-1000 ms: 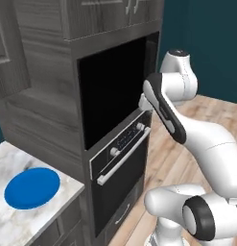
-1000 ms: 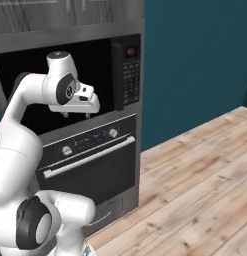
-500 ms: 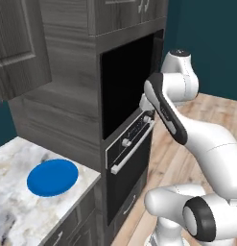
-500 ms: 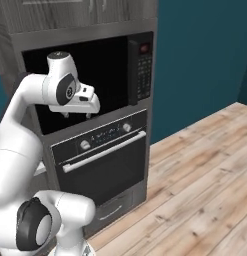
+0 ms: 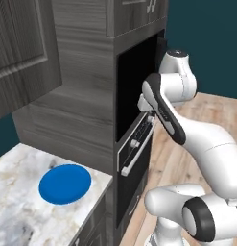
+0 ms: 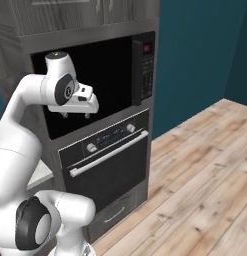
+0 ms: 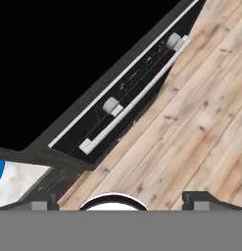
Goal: Take the baked cake out of the oven and place it on the plate for cooling. Then close the oven door.
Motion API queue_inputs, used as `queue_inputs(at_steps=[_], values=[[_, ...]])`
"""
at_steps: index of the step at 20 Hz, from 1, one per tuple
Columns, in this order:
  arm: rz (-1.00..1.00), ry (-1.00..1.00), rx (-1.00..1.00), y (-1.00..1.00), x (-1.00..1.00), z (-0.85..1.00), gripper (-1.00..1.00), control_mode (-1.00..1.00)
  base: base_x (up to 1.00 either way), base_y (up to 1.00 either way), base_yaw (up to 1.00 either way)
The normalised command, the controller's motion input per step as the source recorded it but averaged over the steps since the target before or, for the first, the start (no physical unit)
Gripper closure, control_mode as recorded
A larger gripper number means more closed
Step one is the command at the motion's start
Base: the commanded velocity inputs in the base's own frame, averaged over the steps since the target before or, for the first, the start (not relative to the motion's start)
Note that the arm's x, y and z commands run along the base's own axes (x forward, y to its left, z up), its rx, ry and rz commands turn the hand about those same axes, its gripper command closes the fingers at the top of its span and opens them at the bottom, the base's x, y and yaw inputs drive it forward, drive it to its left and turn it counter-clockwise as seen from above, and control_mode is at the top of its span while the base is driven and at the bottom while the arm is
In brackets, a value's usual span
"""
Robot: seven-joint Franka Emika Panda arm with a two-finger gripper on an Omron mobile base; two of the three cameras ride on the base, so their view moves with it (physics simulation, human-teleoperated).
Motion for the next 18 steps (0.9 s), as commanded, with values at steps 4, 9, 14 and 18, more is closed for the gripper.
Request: queue_inputs(at_steps=[4, 9, 14, 18], values=[[-0.11, 0.05, 0.03, -0.01, 0.06, 0.00, -1.00, -1.00, 0.00, 0.01, -0.04], [-0.08, 0.02, 0.14, -0.40, 0.11, -0.04, -1.00, -1.00, 0.00, 0.00, 0.00], [0.00, 0.00, 0.14, -0.69, 0.02, -0.22, -1.00, -1.00, 0.00, 0.00, 0.00], [-0.01, 0.00, 0.16, -0.75, 0.00, -0.31, -1.00, -1.00, 0.00, 0.00, 0.00]])
